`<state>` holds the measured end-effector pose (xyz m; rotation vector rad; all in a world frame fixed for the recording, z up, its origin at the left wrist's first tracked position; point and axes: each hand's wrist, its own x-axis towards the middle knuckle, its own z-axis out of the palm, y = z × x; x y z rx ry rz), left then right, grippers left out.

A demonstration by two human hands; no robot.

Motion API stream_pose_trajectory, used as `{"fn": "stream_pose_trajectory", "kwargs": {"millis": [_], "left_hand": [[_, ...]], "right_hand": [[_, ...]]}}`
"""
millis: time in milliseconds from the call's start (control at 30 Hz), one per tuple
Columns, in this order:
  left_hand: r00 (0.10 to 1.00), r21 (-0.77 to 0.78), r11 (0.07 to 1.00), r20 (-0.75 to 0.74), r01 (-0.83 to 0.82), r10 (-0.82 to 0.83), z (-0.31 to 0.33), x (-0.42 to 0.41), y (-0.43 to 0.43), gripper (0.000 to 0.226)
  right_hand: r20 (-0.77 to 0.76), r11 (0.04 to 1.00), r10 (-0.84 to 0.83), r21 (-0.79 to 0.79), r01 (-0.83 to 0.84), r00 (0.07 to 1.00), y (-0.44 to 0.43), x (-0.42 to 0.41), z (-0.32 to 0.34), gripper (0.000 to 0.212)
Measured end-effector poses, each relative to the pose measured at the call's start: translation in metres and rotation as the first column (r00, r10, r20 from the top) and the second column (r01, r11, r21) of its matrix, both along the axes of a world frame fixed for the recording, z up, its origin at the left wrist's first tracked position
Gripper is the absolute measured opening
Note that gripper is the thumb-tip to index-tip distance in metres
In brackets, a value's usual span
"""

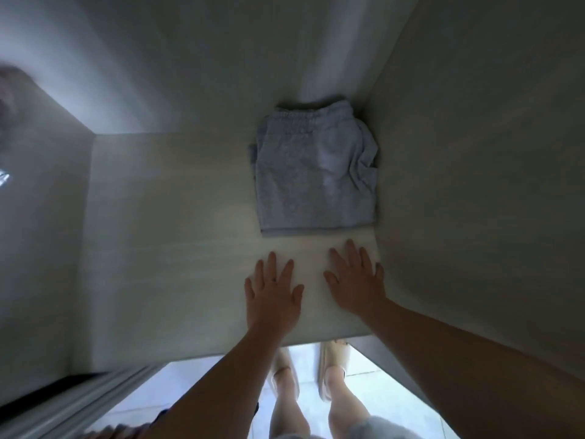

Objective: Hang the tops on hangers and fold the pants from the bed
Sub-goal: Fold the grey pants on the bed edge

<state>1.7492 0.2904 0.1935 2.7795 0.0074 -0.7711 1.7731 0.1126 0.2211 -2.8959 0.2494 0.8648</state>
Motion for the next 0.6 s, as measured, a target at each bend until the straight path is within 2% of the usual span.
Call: {"fn": "stream_pose_trajectory", "kwargs": {"millis": [133,267,367,600], "left_hand": [[0.990,0.036,0.997,-0.128,0.070,-0.064,0.017,-0.073,0.012,0.064],[0.973,0.030,0.999,-0.227,0.043,-0.035,0.047,-0.125,0.015,0.062],[0.978,0.050,0.997,-0.205,0.057,-0.045,0.068,-0.154,0.013,0.062],[0.995,0.030,0.996,-0.053,-0.088,0.089,0.103,-0.228,-0.005,0.063]], "right_hand": [[-0.128,0.997,0.056,-0.050,-0.063,0.990,-0.002,-0.069,0.018,0.062],[-0.176,0.997,0.059,0.051,-0.050,0.983,-0.002,-0.112,0.043,0.062],[-0.140,0.995,0.098,0.047,-0.092,0.985,-0.009,-0.138,0.059,0.062],[-0.012,0.960,0.271,0.079,-0.269,0.962,-0.035,-0.207,0.089,0.063]]}}
